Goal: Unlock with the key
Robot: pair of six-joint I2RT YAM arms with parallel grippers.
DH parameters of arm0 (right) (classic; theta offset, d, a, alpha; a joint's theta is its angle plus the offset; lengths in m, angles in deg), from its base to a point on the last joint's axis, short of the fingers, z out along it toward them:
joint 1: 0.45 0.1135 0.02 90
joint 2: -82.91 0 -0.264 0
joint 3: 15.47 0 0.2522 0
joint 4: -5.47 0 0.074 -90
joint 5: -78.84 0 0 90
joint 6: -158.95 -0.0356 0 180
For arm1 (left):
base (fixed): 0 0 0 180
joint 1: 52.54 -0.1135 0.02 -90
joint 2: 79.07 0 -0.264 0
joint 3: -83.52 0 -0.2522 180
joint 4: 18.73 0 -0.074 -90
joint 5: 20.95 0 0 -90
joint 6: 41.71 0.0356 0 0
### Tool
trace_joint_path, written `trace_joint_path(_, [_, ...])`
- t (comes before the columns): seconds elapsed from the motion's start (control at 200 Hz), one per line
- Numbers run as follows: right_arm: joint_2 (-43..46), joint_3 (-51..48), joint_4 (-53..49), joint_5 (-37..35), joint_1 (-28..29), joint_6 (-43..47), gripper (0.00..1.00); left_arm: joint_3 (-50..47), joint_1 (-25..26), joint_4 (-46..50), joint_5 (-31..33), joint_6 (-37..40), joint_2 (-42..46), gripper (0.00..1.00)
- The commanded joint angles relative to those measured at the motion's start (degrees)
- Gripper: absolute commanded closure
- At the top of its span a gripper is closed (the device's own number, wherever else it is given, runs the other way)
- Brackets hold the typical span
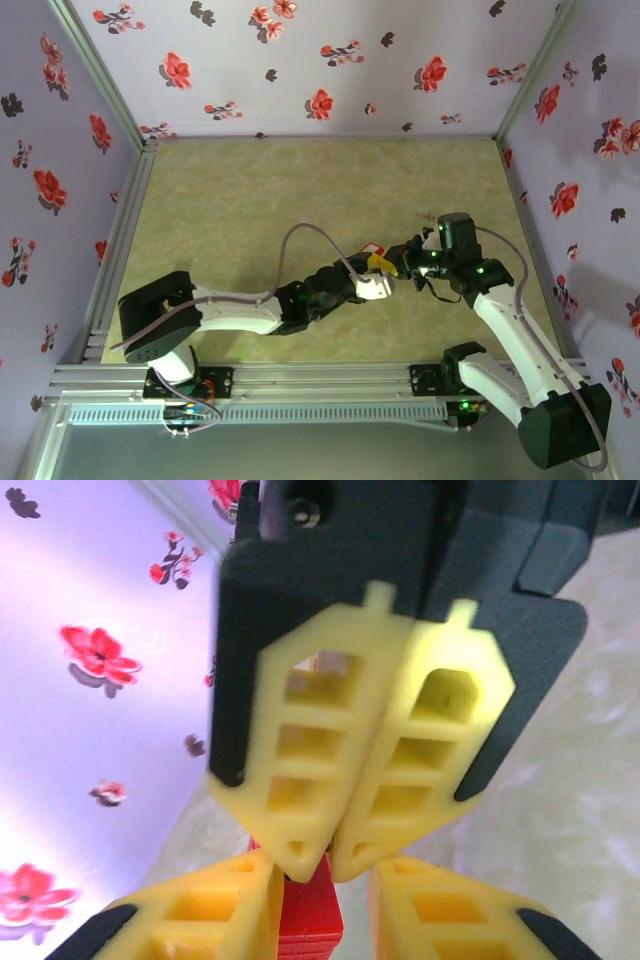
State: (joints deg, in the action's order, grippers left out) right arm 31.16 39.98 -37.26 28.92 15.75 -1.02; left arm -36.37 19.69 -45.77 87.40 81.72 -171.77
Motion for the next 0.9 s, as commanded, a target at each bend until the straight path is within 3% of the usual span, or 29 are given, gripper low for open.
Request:
trace_joint_path(0.0, [-0.56, 1.85, -5.46, -0.59, -0.92, 6.1, 1.0, -0.87, -1.6, -4.33, -10.87, -11.19, 6.71, 1.0])
trace_joint_path(0.125, [-1.31, 3.42, -9.17, -1.75, -1.28, 9.84, 1.0, -2.72, -3.73, -0.28, -17.32, -17.38, 9.54, 0.78])
trace_joint_path(0.22, [-1.78, 4.51, -11.17, -2.62, -1.47, 12.0, 1.0, -4.1, -4.81, 2.06, -19.63, -20.03, 11.26, 0.41])
trace_joint_path(0.275, [-2.19, 5.2, -12.4, -3.05, -1.53, 13.52, 1.0, -4.96, -5.4, 3.22, -20.77, -21.26, 12.24, 0.29])
trace_joint_path(0.5, [-2.74, 6.76, -14.65, -3.11, -1.79, 17.28, 1.0, -7.51, -8.02, 8.28, -26.18, -22.4, 14.39, 0.1])
trace_joint_path(0.725, [-3.58, 10.95, -21.42, -0.88, -1.65, 27.93, 1.0, -3.17, -12.4, 14.59, -35.39, -19.88, 11.59, 0.02])
trace_joint_path(0.895, [-3.45, 13.24, -27.95, -0.2, -1.42, 36.95, 1.0, 3.57, -13.51, 23.74, -39.53, -12.16, 8.59, 0.0])
